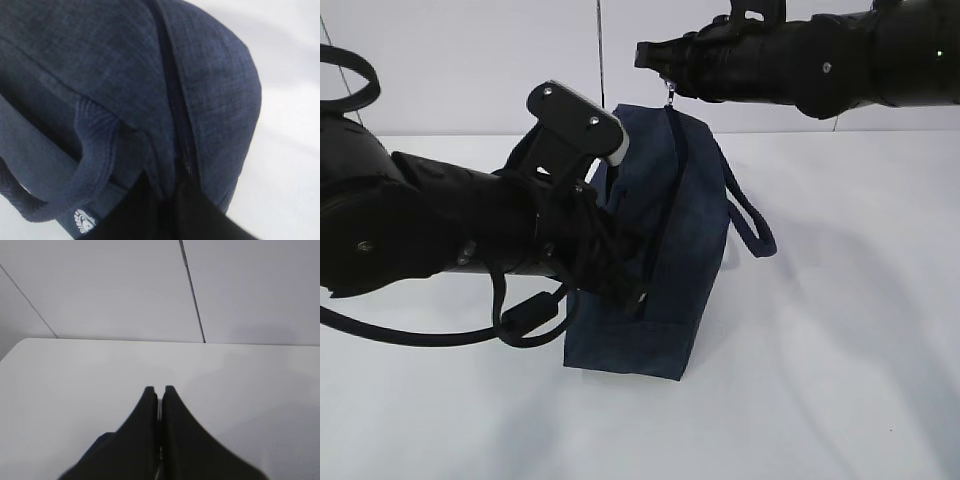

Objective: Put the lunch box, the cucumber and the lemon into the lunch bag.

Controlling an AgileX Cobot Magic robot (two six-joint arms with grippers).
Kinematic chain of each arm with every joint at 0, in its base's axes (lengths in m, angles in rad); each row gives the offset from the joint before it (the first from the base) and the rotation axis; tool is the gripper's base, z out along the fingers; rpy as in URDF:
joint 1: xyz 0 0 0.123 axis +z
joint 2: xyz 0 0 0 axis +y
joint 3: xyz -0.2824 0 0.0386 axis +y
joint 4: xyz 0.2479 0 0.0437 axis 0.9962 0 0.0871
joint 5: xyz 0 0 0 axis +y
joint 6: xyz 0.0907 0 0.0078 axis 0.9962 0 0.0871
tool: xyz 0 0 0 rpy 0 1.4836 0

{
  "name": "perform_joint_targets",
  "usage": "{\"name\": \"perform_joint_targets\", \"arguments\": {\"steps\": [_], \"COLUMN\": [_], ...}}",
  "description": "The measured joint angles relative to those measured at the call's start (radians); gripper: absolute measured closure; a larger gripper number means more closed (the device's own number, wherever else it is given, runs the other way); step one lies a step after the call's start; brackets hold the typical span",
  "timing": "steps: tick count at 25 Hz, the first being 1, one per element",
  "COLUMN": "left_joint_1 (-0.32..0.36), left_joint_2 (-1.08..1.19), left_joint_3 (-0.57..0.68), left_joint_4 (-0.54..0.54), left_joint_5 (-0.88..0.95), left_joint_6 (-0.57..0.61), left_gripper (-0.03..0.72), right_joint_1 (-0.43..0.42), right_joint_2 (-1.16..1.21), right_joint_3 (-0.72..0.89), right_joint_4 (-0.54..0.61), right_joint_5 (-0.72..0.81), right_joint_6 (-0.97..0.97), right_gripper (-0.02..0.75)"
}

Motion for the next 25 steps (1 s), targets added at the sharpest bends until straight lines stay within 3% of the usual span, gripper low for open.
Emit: {"name": "perform_joint_targets", "arguments": {"steps": [12, 19, 22, 25], "left_joint_1": [0.000, 0.005, 0.032, 0.049], "left_joint_2": [0.000, -0.031, -0.040, -0.048], "left_joint_3": [0.000, -0.032, -0.089, -0.167], "left_joint_4": [-0.004, -0.171, -0.255, -0.300], "left_joint_5": [0.019, 0.154, 0.286, 0.433], "left_joint_6": [0.002, 0.004, 0.004, 0.004], "left_gripper": [0.701, 0.688, 0.645, 0.533], "right_joint_1": [-0.042, -0.043, -0.043, -0.044], "right_joint_2": [0.116, 0.095, 0.087, 0.086], "right_joint_3": [-0.128, -0.130, -0.130, -0.134], "right_joint_4": [-0.002, -0.002, -0.002, -0.002], "right_joint_5": [0.089, 0.137, 0.161, 0.181], "right_joint_6": [0.000, 0.000, 0.000, 0.000], "right_gripper": [0.738, 0.738, 0.738, 0.738]}}
